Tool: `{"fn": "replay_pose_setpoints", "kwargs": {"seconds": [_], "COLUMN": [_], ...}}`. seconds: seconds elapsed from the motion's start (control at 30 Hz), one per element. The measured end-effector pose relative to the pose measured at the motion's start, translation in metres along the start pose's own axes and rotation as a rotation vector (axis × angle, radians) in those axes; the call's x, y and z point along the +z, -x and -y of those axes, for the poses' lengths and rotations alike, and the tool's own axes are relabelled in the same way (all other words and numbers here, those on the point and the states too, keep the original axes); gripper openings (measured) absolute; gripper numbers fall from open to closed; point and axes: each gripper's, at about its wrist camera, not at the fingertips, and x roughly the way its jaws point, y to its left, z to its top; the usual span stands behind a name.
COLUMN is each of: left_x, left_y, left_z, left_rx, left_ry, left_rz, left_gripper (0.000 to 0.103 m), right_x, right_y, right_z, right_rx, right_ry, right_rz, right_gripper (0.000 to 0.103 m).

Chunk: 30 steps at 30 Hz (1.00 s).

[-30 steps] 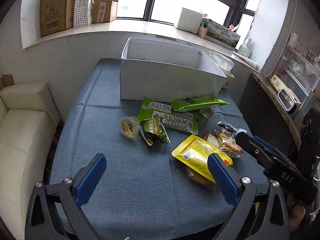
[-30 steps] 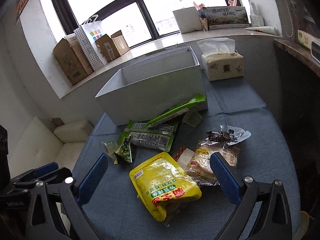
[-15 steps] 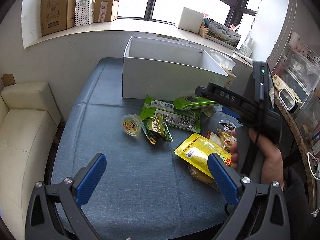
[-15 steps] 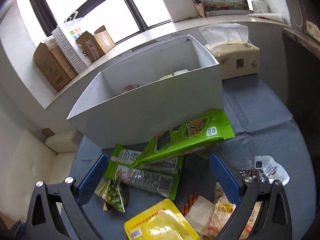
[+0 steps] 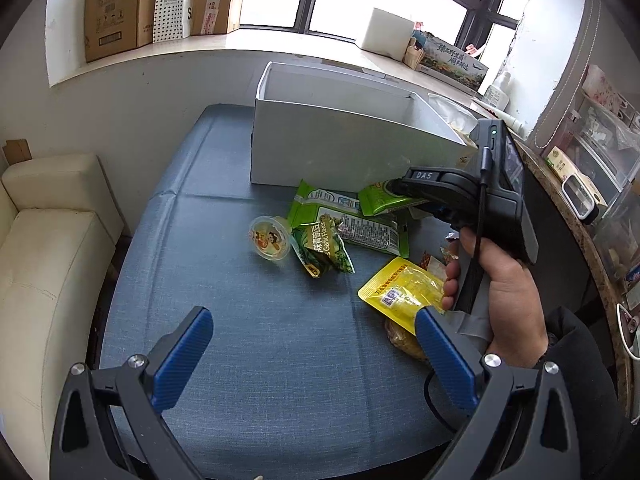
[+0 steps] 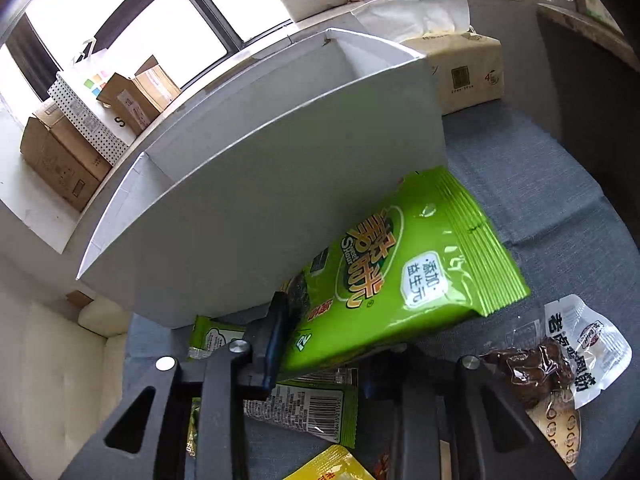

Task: Organize snacks
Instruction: 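Grasp the green snack bag with right gripper while left gripper grasps green pea bag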

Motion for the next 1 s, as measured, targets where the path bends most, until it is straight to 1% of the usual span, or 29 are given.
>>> {"fn": "replay_pose_setpoints", "kwargs": {"seconds": [0.07,0.13,0.27,0.33,0.43,0.47,0.57,0.67,0.73,0.83,0.9,1.0], "left_x": [0.000,0.001,0.002,0.004,0.008,0.010,0.017,0.025,0.030,0.035,0.037,0.040], "left_y": [-0.001,-0.002,-0.010,-0.017,-0.028,-0.032,-0.047,-0.064,-0.075,-0.096,-0.109,-0.129], "left_z": [-0.001,-0.003,-0.011,-0.011,-0.007,-0.005,0.006,0.015,0.020,0.025,0.028,0.028], "left_rx": [0.000,-0.011,-0.027,-0.027,0.018,0.024,0.063,0.079,0.078,0.106,0.150,0.136], "left_ry": [-0.003,-0.004,0.020,0.009,-0.035,-0.050,-0.104,-0.122,-0.111,-0.075,-0.056,-0.019], "left_rz": [-0.002,-0.006,-0.026,-0.039,-0.052,-0.049,-0.054,-0.067,-0.084,-0.119,-0.133,-0.166], "left_gripper": [0.103,0.103,0.103,0.103,0.103,0.103,0.103,0.103,0.103,0.102,0.102,0.098], "right_x": [0.001,0.000,-0.006,-0.009,-0.016,-0.018,-0.026,-0.037,-0.045,-0.054,-0.053,-0.056], "right_y": [0.010,0.026,0.060,0.078,0.113,0.124,0.157,0.184,0.196,0.204,0.204,0.204], "right_z": [-0.002,-0.005,-0.001,-0.001,-0.003,-0.005,-0.005,-0.008,-0.004,0.005,0.008,0.010], "right_rx": [0.026,0.038,0.090,0.110,0.117,0.106,0.124,0.093,0.079,0.069,0.054,0.049], "right_ry": [0.010,0.035,0.051,0.083,0.153,0.183,0.221,0.286,0.304,0.300,0.302,0.317], "right_rz": [0.011,0.032,0.082,0.111,0.185,0.213,0.259,0.316,0.331,0.334,0.336,0.329], "right_gripper": [0.018,0.014,0.014,0.014,0.014,0.014,0.014,0.014,0.014,0.014,0.014,0.014]}}
